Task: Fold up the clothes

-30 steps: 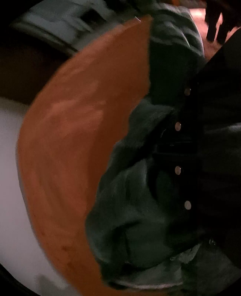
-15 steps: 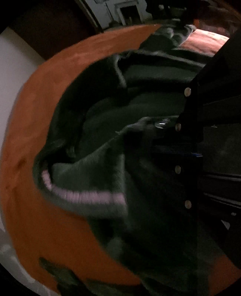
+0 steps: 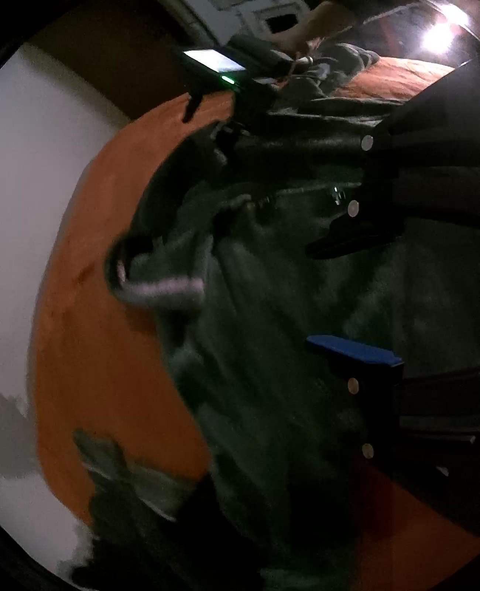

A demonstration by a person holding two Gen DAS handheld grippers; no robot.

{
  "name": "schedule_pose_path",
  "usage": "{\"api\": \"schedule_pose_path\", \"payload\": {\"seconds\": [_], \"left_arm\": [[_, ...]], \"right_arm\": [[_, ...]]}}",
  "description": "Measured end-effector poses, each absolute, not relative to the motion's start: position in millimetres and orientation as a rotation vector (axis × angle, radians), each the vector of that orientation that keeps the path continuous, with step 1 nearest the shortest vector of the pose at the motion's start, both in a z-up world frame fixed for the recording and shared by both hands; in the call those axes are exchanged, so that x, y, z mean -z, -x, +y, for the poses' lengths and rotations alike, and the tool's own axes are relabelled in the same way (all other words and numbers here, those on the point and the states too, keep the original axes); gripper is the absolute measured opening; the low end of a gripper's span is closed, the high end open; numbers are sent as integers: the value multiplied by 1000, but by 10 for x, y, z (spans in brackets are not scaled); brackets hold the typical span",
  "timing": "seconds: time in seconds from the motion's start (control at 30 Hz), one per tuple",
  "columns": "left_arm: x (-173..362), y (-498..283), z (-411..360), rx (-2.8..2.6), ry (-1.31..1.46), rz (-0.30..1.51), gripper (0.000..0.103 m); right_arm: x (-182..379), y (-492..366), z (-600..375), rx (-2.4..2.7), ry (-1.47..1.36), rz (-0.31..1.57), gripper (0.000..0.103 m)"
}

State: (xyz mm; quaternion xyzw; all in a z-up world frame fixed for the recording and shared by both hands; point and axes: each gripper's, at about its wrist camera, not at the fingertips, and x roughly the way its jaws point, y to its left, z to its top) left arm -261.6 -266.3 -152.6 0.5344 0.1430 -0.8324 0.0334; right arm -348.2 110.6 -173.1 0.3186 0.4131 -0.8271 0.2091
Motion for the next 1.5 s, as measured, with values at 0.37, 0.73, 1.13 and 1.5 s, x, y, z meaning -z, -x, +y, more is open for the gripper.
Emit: {"api": "schedule_pose_path", "payload": {"seconds": [0.37, 0.73, 1.13, 1.5], "left_arm": [[1773, 2400, -3012, 2440, -1715, 706, 45], [1778, 2335, -2842, 2440, -1769, 662, 45], [1832, 1998, -2415, 2421, -1900, 654, 45], [1989, 1685, -2595, 2307, -1963, 617, 45]], "right_arm": [[1669, 4606, 2853, 2487, -1511, -884, 80], [1438, 4326, 2533, 2358, -1527, -303, 80], [1782, 4050, 2380, 2142, -1772, -345, 6], [1342, 4109, 1149, 2085, -1612, -109, 6]]}}
